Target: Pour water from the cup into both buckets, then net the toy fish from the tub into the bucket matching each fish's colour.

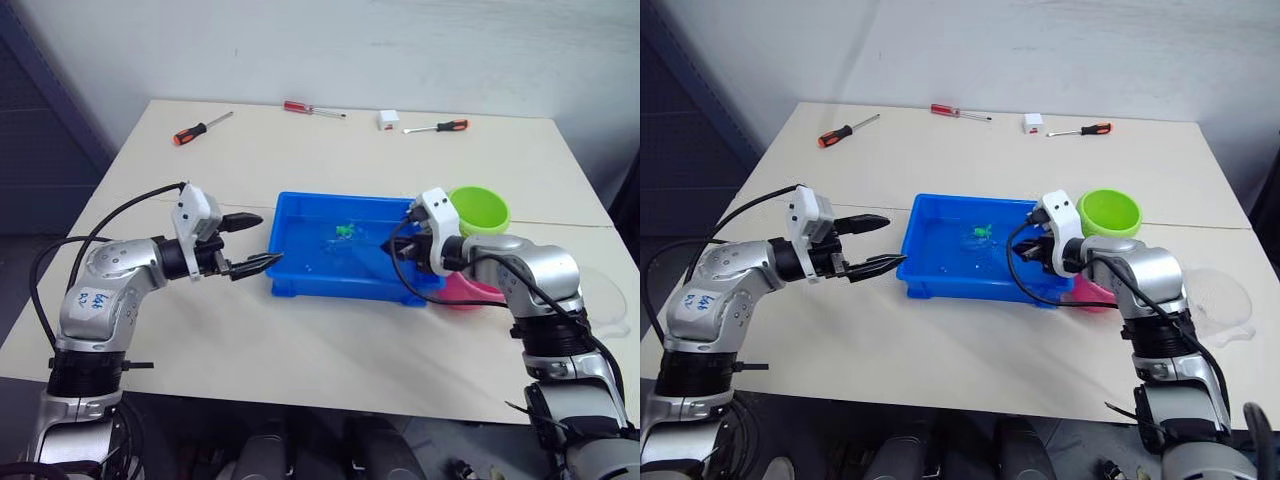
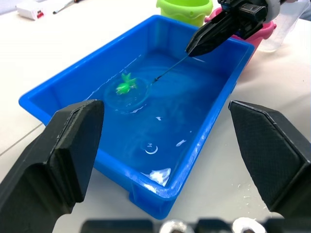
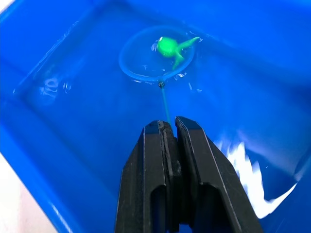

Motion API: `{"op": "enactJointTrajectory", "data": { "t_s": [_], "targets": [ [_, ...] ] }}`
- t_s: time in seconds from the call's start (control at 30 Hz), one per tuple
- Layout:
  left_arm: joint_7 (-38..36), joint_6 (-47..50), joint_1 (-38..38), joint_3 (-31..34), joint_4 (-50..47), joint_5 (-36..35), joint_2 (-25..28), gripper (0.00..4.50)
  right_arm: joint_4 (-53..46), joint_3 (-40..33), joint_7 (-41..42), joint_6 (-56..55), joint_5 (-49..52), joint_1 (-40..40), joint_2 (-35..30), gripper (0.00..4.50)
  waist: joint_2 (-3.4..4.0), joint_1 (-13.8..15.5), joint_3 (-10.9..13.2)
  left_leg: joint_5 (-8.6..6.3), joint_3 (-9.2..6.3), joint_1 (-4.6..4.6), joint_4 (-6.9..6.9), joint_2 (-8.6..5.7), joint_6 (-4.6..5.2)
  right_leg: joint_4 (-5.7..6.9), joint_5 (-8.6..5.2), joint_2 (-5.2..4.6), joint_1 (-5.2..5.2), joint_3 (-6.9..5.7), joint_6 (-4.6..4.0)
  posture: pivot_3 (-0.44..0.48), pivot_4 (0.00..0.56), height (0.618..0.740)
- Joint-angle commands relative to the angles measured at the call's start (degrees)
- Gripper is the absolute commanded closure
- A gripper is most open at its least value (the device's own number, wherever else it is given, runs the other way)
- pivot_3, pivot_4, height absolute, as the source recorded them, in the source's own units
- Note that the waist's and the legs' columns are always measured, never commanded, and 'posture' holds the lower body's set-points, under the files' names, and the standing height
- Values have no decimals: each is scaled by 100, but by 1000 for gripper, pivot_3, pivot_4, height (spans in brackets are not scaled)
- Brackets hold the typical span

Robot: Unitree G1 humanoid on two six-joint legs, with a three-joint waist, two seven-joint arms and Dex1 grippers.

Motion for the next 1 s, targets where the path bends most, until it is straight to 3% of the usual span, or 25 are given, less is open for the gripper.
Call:
{"op": "enactJointTrajectory", "data": {
  "t_s": [0.03,0.4,0.57,0.73,0.8,1.0],
  "targets": [
    [-5,-100,-229,2,93,-83,-89,68,-559,-191,56,-96,47,79,-154,4500,0,5,0,0,0,-2,0,0,0,-1,0,0,0,0,0,0,150,740],
    [-357,-199,-1019,-310,865,-187,-644,68,-2937,-1113,27,-345,90,1461,-1114,4500,0,19,0,-1,-3,-8,-1,-1,1,-6,1,1,0,-4,2,0,150,740],
    [-738,-348,-1538,-608,1453,-128,-1023,68,-3465,-2210,-374,48,259,1833,-1249,4500,-1,29,0,-1,-1,-8,3,-1,1,-7,2,2,1,0,4,0,150,740],
    [-918,-740,-1902,-805,1991,69,-1318,68,-3583,-2954,-487,-37,-57,2190,-1804,4500,0,29,0,0,-1,-7,0,-1,1,-9,2,4,2,0,4,0,150,740],
    [-952,-835,-1979,-828,2101,100,-1401,68,-3513,-2977,-472,-377,-355,2413,-2103,4500,0,18,0,0,0,-6,0,-1,0,-8,2,5,2,2,4,0,150,740],
    [-1012,-900,-2020,-909,2064,74,-1621,68,-2861,-2390,-401,-2759,-2177,3521,-3278,4500,0,15,0,0,6,-5,1,-2,1,-10,2,9,5,7,4,0,150,740]
  ]
}}
